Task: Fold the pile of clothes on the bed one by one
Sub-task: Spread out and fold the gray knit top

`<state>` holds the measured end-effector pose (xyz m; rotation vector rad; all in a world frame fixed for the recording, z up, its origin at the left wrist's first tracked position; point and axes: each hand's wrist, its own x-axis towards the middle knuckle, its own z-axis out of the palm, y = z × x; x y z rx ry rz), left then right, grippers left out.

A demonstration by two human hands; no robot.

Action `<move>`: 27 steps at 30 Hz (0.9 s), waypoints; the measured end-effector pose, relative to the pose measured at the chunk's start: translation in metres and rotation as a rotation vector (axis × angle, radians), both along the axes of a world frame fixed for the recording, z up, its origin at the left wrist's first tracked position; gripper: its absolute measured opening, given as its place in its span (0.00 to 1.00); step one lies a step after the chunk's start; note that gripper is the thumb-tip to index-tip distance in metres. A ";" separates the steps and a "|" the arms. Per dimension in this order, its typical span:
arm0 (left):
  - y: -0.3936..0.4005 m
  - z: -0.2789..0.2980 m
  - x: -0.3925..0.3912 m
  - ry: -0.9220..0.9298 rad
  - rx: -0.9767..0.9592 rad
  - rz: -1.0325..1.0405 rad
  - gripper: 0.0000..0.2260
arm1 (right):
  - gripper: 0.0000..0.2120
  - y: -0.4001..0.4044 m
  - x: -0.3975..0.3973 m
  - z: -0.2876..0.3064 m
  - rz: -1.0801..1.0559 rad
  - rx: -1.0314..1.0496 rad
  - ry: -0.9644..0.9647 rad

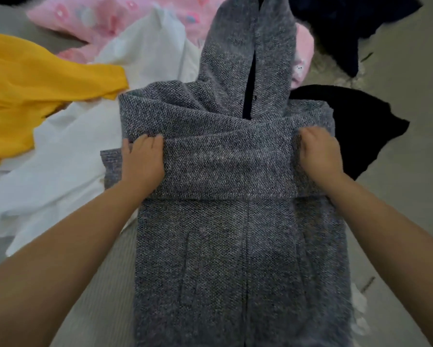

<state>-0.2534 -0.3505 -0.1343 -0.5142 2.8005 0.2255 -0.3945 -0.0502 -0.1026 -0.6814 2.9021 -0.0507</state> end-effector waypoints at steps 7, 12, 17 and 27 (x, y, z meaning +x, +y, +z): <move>-0.002 0.017 -0.031 0.087 -0.020 -0.079 0.08 | 0.21 -0.005 -0.073 -0.008 -0.051 0.278 -0.165; 0.001 0.021 -0.064 0.139 -0.077 -0.085 0.07 | 0.18 0.034 -0.094 -0.007 0.057 0.312 0.049; 0.007 0.006 -0.086 0.004 -0.163 -0.043 0.12 | 0.19 0.048 -0.104 -0.016 -0.037 0.436 -0.003; -0.005 -0.027 -0.103 0.178 0.001 0.000 0.35 | 0.16 -0.079 -0.155 -0.009 -0.067 -0.111 0.169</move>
